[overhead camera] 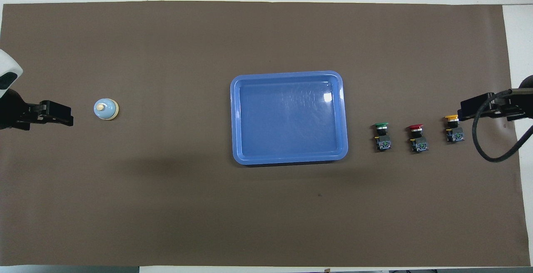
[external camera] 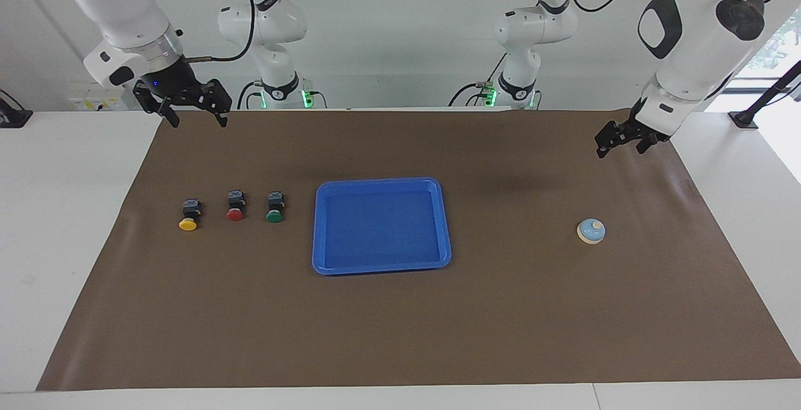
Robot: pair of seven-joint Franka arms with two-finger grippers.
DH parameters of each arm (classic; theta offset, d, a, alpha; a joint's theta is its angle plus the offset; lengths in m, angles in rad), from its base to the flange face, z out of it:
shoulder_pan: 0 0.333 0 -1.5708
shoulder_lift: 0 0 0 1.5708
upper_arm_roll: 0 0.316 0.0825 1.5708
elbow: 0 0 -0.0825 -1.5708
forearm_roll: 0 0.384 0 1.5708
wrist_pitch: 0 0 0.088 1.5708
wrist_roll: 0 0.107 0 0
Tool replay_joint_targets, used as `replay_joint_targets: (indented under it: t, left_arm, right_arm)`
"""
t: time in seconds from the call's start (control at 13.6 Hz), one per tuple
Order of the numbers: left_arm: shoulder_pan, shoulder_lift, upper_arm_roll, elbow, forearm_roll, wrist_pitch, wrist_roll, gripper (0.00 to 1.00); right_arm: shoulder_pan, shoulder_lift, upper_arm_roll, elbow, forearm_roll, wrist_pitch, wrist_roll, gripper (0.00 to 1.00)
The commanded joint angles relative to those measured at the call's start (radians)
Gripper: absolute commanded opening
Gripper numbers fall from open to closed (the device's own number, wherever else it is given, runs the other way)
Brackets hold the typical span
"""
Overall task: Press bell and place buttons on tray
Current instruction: 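Lift the left gripper off the bell and draw it back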
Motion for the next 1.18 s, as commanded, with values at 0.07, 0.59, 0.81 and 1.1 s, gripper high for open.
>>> replay_joint_targets:
  t: [0.07, 0.59, 0.81, 1.1]
  left_arm:
    - [-0.085, -0.020, 0.042, -0.008, -0.012, -0.034, -0.004, 1.00]
    - [-0.181, 0.027, 0.171, 0.118, -0.011, -0.083, -0.002, 1.00]
    - [-0.178, 0.026, 0.170, 0.111, -0.011, -0.077, -0.002, 1.00]
    - [-0.172, 0.079, 0.166, 0.165, -0.009, -0.081, -0.002, 1.00]
  right_arm:
    - [-0.013, 0.005, 0.008, 0.011, -0.011, -0.020, -0.030, 1.00]
    - [-0.013, 0.003, 0.008, 0.011, -0.011, -0.020, -0.030, 1.00]
    - [-0.013, 0.005, 0.008, 0.011, -0.011, -0.020, -0.030, 1.00]
    - [-0.013, 0.003, 0.008, 0.011, -0.011, -0.020, -0.030, 1.00]
